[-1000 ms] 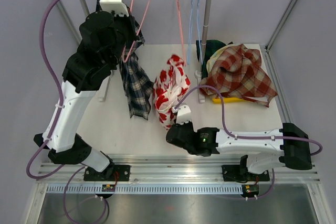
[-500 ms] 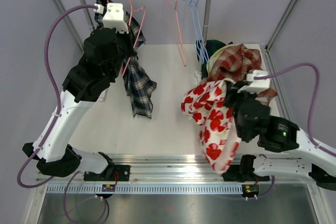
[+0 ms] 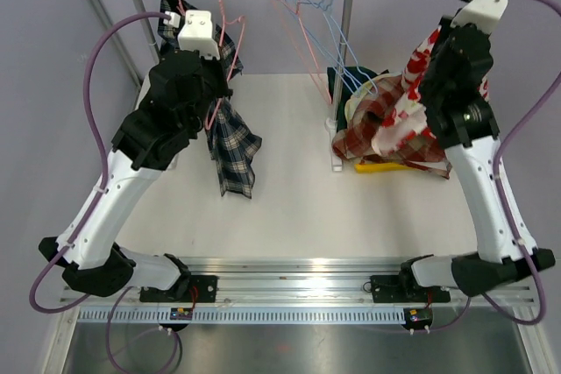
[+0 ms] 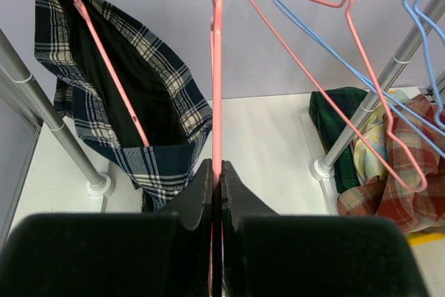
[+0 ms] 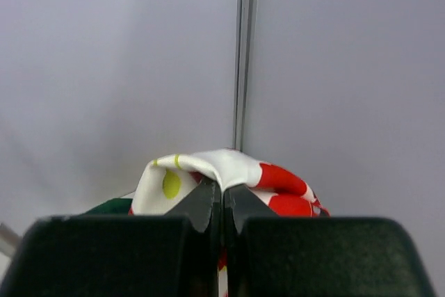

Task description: Remove the skirt from the hanger

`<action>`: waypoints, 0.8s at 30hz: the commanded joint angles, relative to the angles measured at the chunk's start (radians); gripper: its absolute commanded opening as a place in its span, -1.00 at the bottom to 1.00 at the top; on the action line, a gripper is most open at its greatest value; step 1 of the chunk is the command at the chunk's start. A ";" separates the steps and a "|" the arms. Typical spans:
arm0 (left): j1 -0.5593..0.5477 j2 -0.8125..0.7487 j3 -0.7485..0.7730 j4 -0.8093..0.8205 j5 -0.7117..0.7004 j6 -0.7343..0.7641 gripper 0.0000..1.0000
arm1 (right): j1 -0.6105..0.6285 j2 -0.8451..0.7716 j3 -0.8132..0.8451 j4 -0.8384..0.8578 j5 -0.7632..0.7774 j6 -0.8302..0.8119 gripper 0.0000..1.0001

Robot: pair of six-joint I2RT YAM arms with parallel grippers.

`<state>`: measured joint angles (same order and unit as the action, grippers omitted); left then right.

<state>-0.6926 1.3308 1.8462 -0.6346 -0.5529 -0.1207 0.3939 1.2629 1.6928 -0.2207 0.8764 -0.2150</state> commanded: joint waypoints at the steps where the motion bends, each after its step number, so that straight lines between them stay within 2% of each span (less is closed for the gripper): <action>1: 0.001 0.022 0.070 0.059 0.005 0.013 -1.00 | -0.177 0.113 0.158 -0.022 -0.204 0.116 -1.00; 4: 0.002 0.048 0.111 0.061 0.013 0.026 -1.00 | -0.239 0.217 0.189 -0.042 -0.220 0.181 -1.00; 6: 0.002 0.079 0.133 0.068 0.022 0.035 -1.00 | -0.245 0.247 0.142 -0.109 -0.234 0.250 -1.00; 8: 0.002 0.119 0.169 0.081 0.036 0.045 -1.00 | -0.247 0.231 0.026 -0.149 -0.298 0.345 0.45; 9: 0.004 0.136 0.186 0.085 0.041 0.049 -1.00 | -0.247 0.218 -0.029 -0.164 -0.325 0.374 0.98; 13: 0.015 0.240 0.310 0.092 0.070 0.047 -1.00 | -0.245 0.095 -0.383 -0.152 -0.416 0.571 0.99; 15: 0.016 0.313 0.359 0.101 0.076 0.052 -1.00 | -0.247 0.014 -0.474 -0.143 -0.468 0.632 0.99; 16: 0.018 0.336 0.382 0.101 0.077 0.058 -1.00 | -0.244 -0.011 -0.555 -0.132 -0.563 0.664 0.99; 20: 0.036 0.470 0.533 0.089 0.085 0.062 -1.00 | -0.234 -0.149 -0.712 -0.106 -0.703 0.736 0.99; 24: 0.044 0.515 0.513 0.087 0.085 0.024 -1.00 | -0.231 -0.217 -0.772 -0.127 -0.731 0.717 0.99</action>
<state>-0.6598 1.8446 2.3394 -0.5831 -0.4858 -0.0792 0.1551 1.1027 0.9291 -0.3981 0.2295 0.4599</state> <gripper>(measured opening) 0.025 0.993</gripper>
